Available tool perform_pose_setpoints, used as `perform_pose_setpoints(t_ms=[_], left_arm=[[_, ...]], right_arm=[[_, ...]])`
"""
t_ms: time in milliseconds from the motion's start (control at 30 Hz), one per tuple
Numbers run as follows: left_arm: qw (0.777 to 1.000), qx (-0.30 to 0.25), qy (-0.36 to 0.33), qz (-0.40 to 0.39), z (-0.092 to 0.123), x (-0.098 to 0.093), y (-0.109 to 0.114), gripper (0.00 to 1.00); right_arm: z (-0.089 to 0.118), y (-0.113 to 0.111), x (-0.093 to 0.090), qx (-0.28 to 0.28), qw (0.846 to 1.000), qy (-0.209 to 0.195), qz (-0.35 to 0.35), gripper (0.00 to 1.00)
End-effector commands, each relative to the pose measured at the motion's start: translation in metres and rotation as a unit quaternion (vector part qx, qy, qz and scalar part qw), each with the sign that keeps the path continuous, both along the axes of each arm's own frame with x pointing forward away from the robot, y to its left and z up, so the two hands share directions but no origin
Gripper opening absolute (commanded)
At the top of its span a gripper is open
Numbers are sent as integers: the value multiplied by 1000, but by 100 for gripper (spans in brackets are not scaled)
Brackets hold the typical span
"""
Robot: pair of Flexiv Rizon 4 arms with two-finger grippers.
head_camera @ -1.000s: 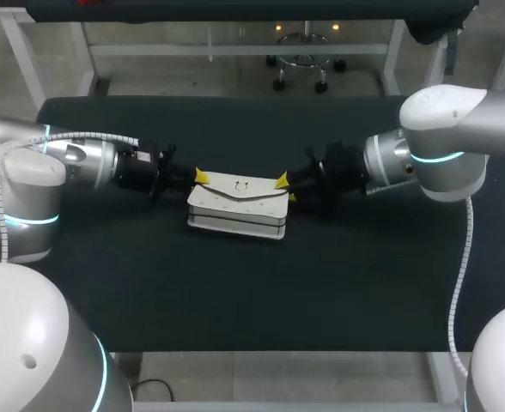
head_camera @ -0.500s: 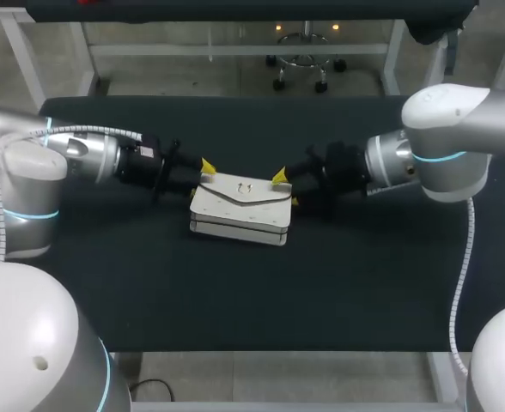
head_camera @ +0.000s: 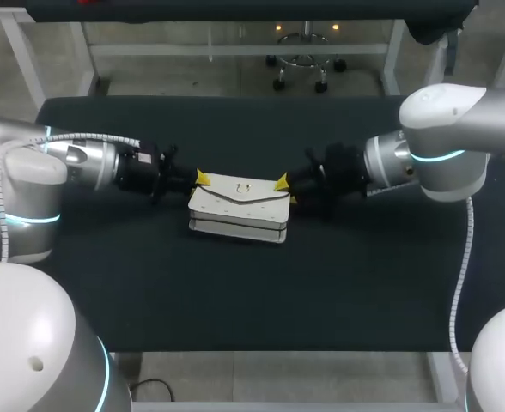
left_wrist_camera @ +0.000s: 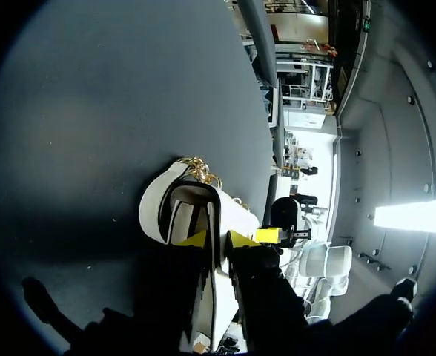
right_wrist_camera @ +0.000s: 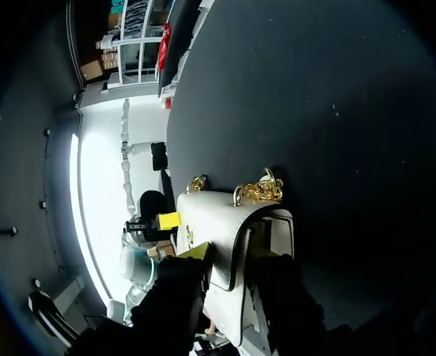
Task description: Pick up the bag, open it, inspect its contents, close it, and place it on the opposite side
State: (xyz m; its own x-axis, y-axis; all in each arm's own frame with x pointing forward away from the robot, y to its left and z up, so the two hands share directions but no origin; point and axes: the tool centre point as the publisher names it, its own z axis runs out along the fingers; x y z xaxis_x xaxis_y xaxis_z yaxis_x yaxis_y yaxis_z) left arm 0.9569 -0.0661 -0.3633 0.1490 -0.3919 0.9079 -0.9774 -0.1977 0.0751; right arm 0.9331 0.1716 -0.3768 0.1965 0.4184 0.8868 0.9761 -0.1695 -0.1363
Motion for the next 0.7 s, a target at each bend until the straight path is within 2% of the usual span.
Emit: perform_pose_setpoints(t_ms=[33,133,167,200,233,300,333,367,700], left_arm=[[1000,5,-8,-1,6,-4,-8,0],[1000,10,-15,-4,11,-7,-9,0],[1000,12,-18,-5,12,-8,-9,27],[1000,13,-20,-4,13,-8,-9,91],[1000,14,-22,-4,14,-9,-8,100],[1000,17,-27,-3,17,-10,-7,100],[999,17,-28,-3,18,-11,-6,100],[999,19,-31,-2,20,-11,-6,100],[998,40,-52,10,36,-21,6,100]], right_arm=[[5,7,-1,-4,1000,-4,0,0],[6,6,-2,-5,1000,-7,1,0],[7,6,-2,-6,1000,-8,1,0],[7,5,-3,-6,1000,-8,1,0],[7,5,-3,-7,1000,-9,1,0],[8,3,-4,-9,1000,-9,0,39],[8,2,-4,-13,1000,-10,-3,66],[9,1,-4,-14,1000,-10,-3,100],[11,-18,-11,-32,999,-11,-16,100]])
